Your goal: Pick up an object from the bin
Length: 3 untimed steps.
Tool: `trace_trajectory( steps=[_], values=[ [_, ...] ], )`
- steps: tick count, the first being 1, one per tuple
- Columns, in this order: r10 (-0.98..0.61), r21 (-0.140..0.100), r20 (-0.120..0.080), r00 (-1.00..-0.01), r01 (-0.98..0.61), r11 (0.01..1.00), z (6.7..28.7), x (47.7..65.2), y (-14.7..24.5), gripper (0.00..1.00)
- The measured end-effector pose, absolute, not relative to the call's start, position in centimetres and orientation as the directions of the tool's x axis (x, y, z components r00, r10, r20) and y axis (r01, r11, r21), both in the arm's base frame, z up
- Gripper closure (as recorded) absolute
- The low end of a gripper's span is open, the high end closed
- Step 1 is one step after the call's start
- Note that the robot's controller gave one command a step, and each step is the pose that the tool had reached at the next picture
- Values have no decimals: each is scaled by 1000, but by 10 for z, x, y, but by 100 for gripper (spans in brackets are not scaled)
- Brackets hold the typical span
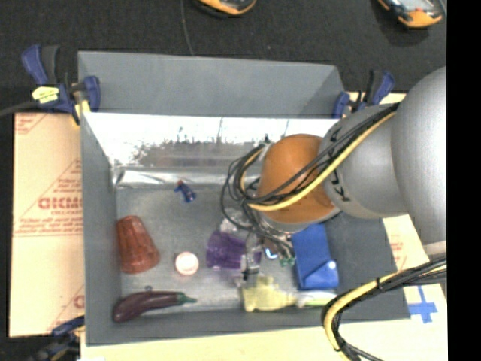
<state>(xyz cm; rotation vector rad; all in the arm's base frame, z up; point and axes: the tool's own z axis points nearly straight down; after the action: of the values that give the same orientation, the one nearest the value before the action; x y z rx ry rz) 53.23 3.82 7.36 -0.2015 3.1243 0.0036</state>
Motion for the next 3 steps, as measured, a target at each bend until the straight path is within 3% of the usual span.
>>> trace_trajectory(
  steps=[1, 3],
  values=[
    [-174, -1, -23, -984, -174, 985, 70, 533, 41, 100],
    [-169, 0, -22, -985, -169, 986, 70, 526, 39, 100]
  ],
)
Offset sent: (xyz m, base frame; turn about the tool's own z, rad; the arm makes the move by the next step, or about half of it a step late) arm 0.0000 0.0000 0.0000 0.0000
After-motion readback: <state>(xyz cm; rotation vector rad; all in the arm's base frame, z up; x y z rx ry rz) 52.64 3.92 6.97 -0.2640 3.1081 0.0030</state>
